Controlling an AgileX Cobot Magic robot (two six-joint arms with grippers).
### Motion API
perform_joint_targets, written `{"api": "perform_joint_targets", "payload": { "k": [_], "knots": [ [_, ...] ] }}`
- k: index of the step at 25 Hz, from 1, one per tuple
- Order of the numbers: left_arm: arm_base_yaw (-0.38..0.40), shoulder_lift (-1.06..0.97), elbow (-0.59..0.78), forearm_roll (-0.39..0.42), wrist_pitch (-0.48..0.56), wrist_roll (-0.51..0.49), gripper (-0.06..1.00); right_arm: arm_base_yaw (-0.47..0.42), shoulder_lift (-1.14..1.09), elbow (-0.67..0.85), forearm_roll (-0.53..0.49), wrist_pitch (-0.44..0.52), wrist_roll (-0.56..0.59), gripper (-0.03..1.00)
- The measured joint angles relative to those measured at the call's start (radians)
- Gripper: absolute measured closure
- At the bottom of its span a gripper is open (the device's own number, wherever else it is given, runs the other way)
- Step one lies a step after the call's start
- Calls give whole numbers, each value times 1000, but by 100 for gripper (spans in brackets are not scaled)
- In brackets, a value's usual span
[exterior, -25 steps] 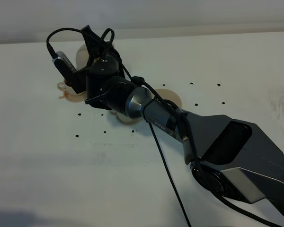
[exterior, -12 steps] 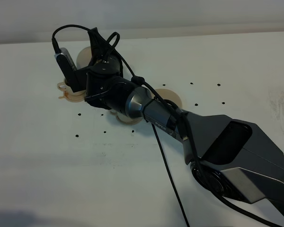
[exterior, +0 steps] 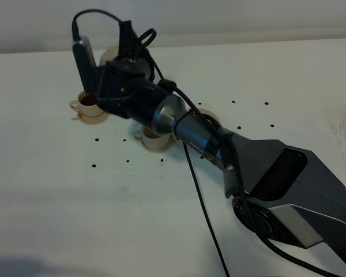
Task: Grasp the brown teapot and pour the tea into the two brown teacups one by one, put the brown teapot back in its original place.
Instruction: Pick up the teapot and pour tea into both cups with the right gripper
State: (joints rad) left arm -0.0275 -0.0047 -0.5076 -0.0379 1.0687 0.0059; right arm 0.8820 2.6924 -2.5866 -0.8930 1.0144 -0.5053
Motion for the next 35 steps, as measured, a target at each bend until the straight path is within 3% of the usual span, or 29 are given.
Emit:
{"api": "perform_joint_targets", "payload": {
  "k": [6, 10, 16, 26, 30, 35],
  "knots": [
    [0, 0, 0, 0, 0, 0, 45, 0, 0, -141, 242, 208, 0, 88],
    [0, 0, 0, 0, 0, 0, 45, 0, -1, -209, 396, 219, 44, 88],
    [0, 0, 0, 0, 0, 0, 45, 1, -1, -218, 541, 224, 266, 88],
    [0, 0, 0, 0, 0, 0, 45, 21, -1, -218, 653, 225, 436, 88],
    [0, 0, 0, 0, 0, 0, 45, 21, -1, -218, 723, 225, 463, 88],
    [0, 0, 0, 0, 0, 0, 45, 24, -1, -164, 736, 224, 486, 88]
  ]
}}
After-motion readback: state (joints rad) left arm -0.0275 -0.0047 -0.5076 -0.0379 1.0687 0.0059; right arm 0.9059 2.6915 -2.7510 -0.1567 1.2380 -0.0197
